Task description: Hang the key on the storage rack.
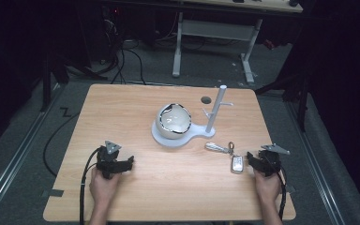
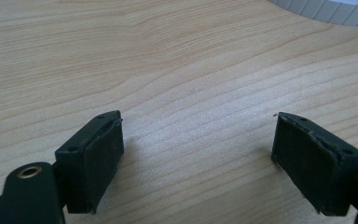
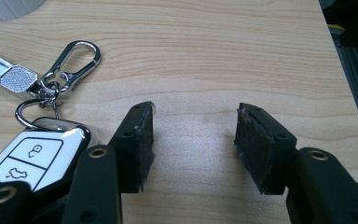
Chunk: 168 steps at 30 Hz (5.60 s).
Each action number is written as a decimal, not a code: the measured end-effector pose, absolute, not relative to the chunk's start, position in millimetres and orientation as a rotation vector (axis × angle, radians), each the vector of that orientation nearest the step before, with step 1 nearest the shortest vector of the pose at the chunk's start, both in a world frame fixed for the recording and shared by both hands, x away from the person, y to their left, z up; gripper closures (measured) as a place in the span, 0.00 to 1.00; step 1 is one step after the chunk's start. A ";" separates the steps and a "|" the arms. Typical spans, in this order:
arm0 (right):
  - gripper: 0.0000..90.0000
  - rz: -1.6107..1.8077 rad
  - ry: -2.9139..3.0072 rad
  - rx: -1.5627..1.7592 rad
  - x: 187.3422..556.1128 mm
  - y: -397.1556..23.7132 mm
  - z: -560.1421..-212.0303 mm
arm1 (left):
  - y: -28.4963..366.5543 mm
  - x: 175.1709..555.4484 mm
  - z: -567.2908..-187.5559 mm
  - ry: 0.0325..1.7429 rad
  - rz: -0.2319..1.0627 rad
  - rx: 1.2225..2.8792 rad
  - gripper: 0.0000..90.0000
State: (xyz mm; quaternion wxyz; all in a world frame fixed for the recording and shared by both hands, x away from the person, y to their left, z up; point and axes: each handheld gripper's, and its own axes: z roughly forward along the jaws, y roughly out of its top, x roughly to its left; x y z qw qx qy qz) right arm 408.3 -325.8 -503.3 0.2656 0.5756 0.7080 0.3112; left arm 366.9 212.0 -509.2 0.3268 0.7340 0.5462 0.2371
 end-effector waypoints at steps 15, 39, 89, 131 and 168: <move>0.51 0.842 1.918 1.548 408.2 -325.6 -503.3 | 212.0 366.9 -509.2 1.430 0.620 1.922 0.19; 0.63 0.862 1.957 1.502 396.9 -320.8 -503.0 | 212.0 367.0 -509.2 1.431 0.621 1.922 0.19; 0.96 0.919 2.170 1.313 411.8 -275.1 -494.3 | 212.0 367.0 -509.2 1.431 0.621 1.923 0.19; 0.98 1.250 2.044 1.144 400.9 -291.1 -421.6 | 212.0 367.0 -509.2 1.431 0.620 1.922 0.19; 0.98 1.356 1.976 0.966 415.7 -282.5 -349.2 | 212.0 367.0 -509.2 1.431 0.620 1.921 0.19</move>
